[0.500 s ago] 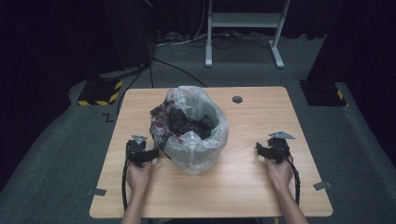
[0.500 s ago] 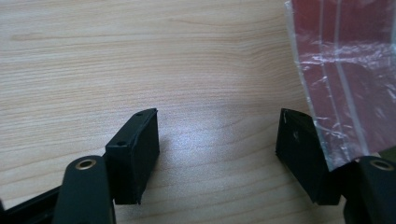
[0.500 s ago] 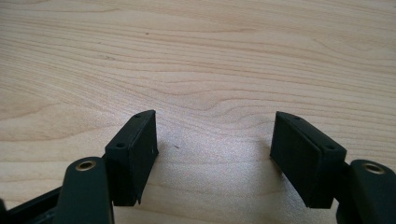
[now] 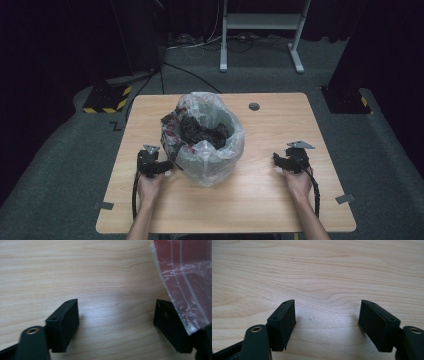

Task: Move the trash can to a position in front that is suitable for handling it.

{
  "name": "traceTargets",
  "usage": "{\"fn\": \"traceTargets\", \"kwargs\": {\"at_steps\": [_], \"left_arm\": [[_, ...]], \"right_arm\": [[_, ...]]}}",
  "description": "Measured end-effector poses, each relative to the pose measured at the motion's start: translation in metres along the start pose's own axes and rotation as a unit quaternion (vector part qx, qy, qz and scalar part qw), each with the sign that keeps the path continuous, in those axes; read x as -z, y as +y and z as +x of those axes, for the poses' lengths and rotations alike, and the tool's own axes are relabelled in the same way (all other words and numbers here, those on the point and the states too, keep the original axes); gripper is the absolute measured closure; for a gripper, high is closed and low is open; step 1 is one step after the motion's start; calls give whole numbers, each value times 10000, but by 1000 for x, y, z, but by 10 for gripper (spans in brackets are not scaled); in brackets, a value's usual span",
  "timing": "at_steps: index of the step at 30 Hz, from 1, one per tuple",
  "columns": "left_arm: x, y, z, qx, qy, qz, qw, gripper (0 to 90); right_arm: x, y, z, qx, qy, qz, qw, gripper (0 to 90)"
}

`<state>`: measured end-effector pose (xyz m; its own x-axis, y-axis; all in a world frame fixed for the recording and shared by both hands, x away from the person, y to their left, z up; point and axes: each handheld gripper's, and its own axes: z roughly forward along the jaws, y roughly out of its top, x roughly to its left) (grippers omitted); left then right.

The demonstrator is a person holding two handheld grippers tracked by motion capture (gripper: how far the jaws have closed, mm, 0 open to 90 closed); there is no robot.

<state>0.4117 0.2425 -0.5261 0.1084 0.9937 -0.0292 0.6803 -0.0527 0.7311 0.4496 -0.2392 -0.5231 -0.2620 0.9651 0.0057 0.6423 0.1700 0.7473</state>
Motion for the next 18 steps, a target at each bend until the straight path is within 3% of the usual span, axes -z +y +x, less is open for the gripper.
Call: {"fn": "traceTargets", "kwargs": {"at_steps": [7, 9, 13, 17, 18], "left_arm": [[1, 1, -12, 174, -236, -118, 9995, 169], [0, 3, -16, 286, -328, -155, 9989, 196], [-1, 3, -18, 392, -405, -163, 9983, 202], [-1, 4, -22, 403, -425, -195, 9981, 234], [-1, 4, -22, 403, -425, -195, 9981, 238]], "right_arm": [[-7, 7, 16, 59, 221, 27, 9997, 275], [-13, 13, 32, 23, 411, 19, 9991, 282], [-19, 15, 47, 61, 572, -75, 9983, 304], [-25, 23, 73, 169, 813, 22, 9965, 292], [-25, 23, 73, 169, 813, 22, 9965, 292]]}}
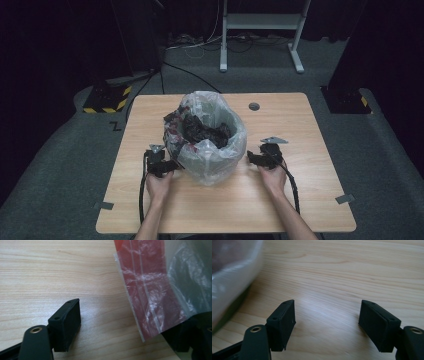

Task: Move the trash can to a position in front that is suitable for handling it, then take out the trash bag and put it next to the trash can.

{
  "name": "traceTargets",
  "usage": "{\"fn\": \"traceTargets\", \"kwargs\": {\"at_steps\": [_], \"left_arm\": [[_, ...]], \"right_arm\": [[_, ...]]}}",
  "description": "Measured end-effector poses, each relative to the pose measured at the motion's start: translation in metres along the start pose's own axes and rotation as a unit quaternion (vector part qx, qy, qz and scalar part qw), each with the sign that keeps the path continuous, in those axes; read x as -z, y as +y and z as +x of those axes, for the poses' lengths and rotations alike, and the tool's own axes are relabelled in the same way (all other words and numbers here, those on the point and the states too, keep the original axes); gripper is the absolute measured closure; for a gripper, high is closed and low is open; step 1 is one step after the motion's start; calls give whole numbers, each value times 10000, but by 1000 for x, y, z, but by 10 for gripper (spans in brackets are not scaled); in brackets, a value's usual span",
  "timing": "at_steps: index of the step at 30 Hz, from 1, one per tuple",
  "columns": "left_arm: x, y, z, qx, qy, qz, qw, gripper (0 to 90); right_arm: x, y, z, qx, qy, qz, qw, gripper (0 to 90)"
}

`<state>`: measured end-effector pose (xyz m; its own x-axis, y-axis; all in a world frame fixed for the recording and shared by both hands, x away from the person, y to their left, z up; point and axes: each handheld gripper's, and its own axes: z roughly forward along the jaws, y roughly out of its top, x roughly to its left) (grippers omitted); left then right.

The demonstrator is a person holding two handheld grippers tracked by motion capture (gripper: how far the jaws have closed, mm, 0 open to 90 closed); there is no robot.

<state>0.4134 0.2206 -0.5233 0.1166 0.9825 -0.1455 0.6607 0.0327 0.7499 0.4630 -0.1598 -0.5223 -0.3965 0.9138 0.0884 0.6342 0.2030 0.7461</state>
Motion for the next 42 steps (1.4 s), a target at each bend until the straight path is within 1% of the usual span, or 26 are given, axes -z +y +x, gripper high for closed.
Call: {"fn": "traceTargets", "kwargs": {"at_steps": [1, 2, 3, 4, 5, 6, 7, 8, 9, 10, 11, 12, 14, 17, 19, 22, 26, 28, 30, 33, 37, 41, 42], "left_arm": [[0, 0, -1, 11, 8, -9, 10000, 238], [0, 1, -2, -48, -1, 21, 10000, 242], [-1, 2, -4, -26, 7, -1, 10000, 242], [-1, 2, -5, -96, -7, 33, 9999, 245], [-1, 3, -7, -92, -2, 14, 10000, 245], [-1, 5, -11, -188, -38, 5, 9998, 247], [-1, 5, -13, -203, -34, -58, 9998, 253], [-1, 5, -13, -203, -34, -58, 9998, 255], [-2, 5, -15, -269, -73, -34, 9996, 255], [-2, 5, -17, -261, -97, -53, 9996, 250], [-3, 4, -18, -267, -111, -50, 9996, 250], [-3, 4, -19, -300, -141, -26, 9994, 247], [-4, 4, -21, -280, -150, -42, 9995, 246], [-4, 4, -23, -304, -158, -49, 9994, 253], [-5, 4, -25, -297, -202, -22, 9994, 255], [-5, 4, -29, -378, -219, 0, 9990, 251], [-6, 4, -32, -415, -233, -17, 9989, 252], [-7, 4, -34, -424, -247, -31, 9988, 253], [-8, 4, -36, -426, -268, -18, 9987, 253], [-9, 3, -39, -452, -275, -12, 9986, 250], [-11, 3, -43, -522, -270, 23, 9983, 251], [-12, 3, -46, -517, -271, 27, 9983, 251], [-13, 3, -47, -526, -285, 31, 9982, 251]], "right_arm": [[-2, 2, 5, 24, 24, 17, 10000, 291], [-7, 4, 15, 76, 78, 13, 9999, 293], [-7, 4, 15, 76, 78, 13, 9999, 293], [-10, 5, 21, 107, 107, 6, 9999, 293], [-10, 5, 21, 107, 107, 6, 9999, 293], [-11, 6, 26, 128, 142, 19, 9998, 293], [-12, 7, 28, 130, 159, 33, 9998, 293], [-12, 7, 28, 130, 159, 33, 9998, 293], [-12, 7, 30, 128, 138, 50, 9998, 293], [-12, 7, 31, 153, 111, 78, 9998, 292], [-12, 7, 32, 245, 99, 62, 9996, 291], [-12, 6, 33, 262, 86, 85, 9996, 292], [-12, 7, 32, 276, 106, 88, 9995, 293], [-11, 6, 30, 265, 97, 96, 9996, 294], [-10, 6, 29, 242, 87, 105, 9996, 296], [-8, 5, 26, 221, 54, 123, 9997, 294], [-7, 4, 23, 215, 36, 107, 9997, 297], [-6, 3, 21, 212, 56, 87, 9997, 304], [-5, 2, 18, 155, 111, 64, 9998, 306], [-3, 2, 14, 108, 135, 53, 9998, 308], [-1, 0, 10, 100, 120, 49, 9999, 306], [0, -1, 9, 117, 67, 36, 9999, 300], [0, -1, 9, 138, 15, 47, 9999, 293]]}}
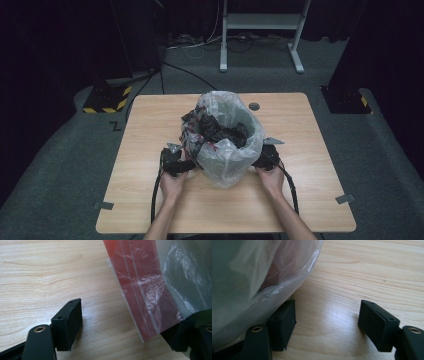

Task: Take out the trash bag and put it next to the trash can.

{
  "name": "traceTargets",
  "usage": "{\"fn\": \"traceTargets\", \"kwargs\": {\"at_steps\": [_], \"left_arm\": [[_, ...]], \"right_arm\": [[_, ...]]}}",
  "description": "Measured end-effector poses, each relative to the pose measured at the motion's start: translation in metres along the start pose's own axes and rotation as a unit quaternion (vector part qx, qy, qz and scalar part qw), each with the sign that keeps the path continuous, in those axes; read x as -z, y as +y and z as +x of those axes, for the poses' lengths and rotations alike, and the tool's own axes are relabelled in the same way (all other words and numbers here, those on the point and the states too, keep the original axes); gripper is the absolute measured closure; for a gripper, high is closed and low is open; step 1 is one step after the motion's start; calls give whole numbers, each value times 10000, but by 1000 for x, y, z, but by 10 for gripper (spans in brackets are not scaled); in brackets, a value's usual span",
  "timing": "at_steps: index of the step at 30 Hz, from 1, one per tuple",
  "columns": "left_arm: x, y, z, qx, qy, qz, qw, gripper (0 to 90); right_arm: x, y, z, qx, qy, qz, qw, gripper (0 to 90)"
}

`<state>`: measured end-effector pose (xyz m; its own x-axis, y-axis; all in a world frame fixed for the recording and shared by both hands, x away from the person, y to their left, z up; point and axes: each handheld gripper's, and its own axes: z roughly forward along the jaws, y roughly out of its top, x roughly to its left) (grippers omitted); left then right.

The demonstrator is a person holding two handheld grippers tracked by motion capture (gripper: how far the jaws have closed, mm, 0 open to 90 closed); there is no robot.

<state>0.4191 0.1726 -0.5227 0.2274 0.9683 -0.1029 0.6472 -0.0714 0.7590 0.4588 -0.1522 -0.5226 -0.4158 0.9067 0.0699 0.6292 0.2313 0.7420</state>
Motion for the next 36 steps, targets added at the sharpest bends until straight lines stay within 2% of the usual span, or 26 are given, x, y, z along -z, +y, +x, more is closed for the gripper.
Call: {"fn": "traceTargets", "kwargs": {"at_steps": [3, 5, 7, 9, 11, 12, 13, 14, 15, 16, 17, 20, 21, 26, 29, 30, 33, 35, 36], "left_arm": [[-1, 0, -2, 3, -40, 18, 10000, 247], [-2, -1, -2, 1, -79, 65, 9999, 228], [0, -1, 3, 115, -268, 95, 9995, 208], [1, -1, 6, 141, -287, 101, 9994, 200], [5, -1, 10, 148, -232, 123, 9995, 189], [13, -1, 15, 217, -215, 191, 9994, 182], [13, -1, 15, 217, -215, 191, 9994, 177], [25, 0, 20, 243, -241, 153, 9993, 179], [25, 0, 20, 243, -241, 153, 9993, 185], [37, 2, 25, 295, -248, 70, 9992, 193], [37, 2, 25, 295, -248, 70, 9992, 196], [58, 4, 35, 437, -386, 63, 9983, 195], [58, 4, 35, 437, -386, 63, 9983, 193], [81, 13, 40, 409, -584, 122, 9974, 175], [88, 17, 38, 360, -589, 75, 9976, 170], [94, 20, 37, 255, -572, 116, 9980, 172], [101, 25, 35, 217, -588, 122, 9980, 196], [113, 34, 32, 126, -547, -17, 9984, 199], [113, 34, 32, 126, -547, -17, 9984, 199]], "right_arm": [[1, -1, 0, 61, -130, 17, 9999, 282], [1, -3, -3, 184, -351, 41, 9992, 252], [3, -4, -9, 117, -387, 39, 9992, 246], [4, -5, -12, 107, -418, 20, 9991, 244], [7, -6, -23, 119, -469, 37, 9988, 222], [8, -7, -27, 118, -483, 41, 9988, 219], [8, -7, -27, 118, -483, 41, 9988, 219], [8, -6, -34, 97, -513, 37, 9986, 203], [8, -6, -34, 97, -513, 37, 9986, 203], [8, -6, -38, 41, -546, 42, 9985, 203], [8, -6, -38, 41, -546, 42, 9985, 203], [9, -7, -39, 24, -571, 45, 9984, 203], [9, -7, -39, 24, -571, 45, 9984, 203], [9, -7, -40, 49, -574, 31, 9983, 207], [9, -7, -40, 74, -565, 21, 9984, 212], [9, -7, -40, 75, -565, 20, 9984, 213], [9, -7, -40, 84, -561, 17, 9984, 216], [9, -7, -39, 74, -557, 20, 9984, 224], [9, -7, -39, 74, -557, 20, 9984, 224]]}}
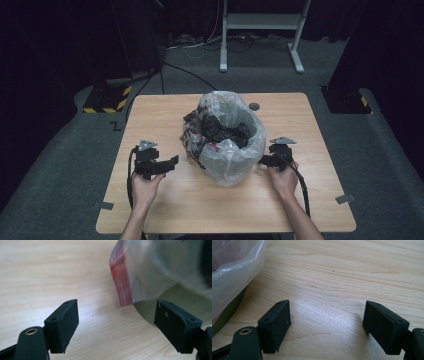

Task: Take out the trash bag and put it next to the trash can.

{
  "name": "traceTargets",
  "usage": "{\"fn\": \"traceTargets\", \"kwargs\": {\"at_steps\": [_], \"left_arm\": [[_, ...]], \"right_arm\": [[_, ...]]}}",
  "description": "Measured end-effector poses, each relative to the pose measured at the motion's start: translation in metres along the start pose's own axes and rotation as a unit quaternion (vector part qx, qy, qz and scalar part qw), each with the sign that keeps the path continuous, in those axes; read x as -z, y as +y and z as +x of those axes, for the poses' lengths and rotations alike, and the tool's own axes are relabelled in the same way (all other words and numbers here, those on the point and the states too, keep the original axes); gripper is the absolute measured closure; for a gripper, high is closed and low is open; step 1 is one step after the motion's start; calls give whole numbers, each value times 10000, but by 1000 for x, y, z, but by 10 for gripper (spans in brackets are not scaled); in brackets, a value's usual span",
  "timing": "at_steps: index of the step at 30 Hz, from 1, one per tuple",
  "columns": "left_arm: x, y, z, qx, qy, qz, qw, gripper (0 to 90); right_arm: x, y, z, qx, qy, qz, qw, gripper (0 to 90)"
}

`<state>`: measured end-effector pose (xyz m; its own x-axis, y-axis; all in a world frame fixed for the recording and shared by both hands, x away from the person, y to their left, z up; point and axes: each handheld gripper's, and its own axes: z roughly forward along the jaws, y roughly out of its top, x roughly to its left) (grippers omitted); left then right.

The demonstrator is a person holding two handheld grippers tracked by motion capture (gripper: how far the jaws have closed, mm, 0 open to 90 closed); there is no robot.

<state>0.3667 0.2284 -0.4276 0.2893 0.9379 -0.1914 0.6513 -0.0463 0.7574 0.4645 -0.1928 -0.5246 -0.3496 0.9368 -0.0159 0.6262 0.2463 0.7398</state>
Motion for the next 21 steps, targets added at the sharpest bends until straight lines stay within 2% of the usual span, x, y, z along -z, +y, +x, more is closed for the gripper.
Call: {"fn": "traceTargets", "kwargs": {"at_steps": [3, 6, 8, 13, 15, 21], "left_arm": [[12, 12, -5, -29, -105, -168, 9998, 199], [25, 26, -14, -155, -176, -300, 9993, 174], [33, 37, -20, -140, -200, -420, 9988, 164], [41, 49, -27, -137, -295, -540, 9980, 152], [43, 55, -31, -103, -400, -532, 9977, 150], [47, 71, -43, -283, -525, -577, 9965, 147]], "right_arm": [[0, 0, 0, 11, 12, -3, 10000, 226], [0, 0, 0, 12, 11, -3, 10000, 227], [0, 0, 0, 11, 10, -5, 10000, 228], [0, 0, 0, 4, 4, -3, 10000, 228], [0, 0, 0, 6, 6, -5, 10000, 228], [0, 0, 0, 3, 6, -4, 10000, 228]]}}
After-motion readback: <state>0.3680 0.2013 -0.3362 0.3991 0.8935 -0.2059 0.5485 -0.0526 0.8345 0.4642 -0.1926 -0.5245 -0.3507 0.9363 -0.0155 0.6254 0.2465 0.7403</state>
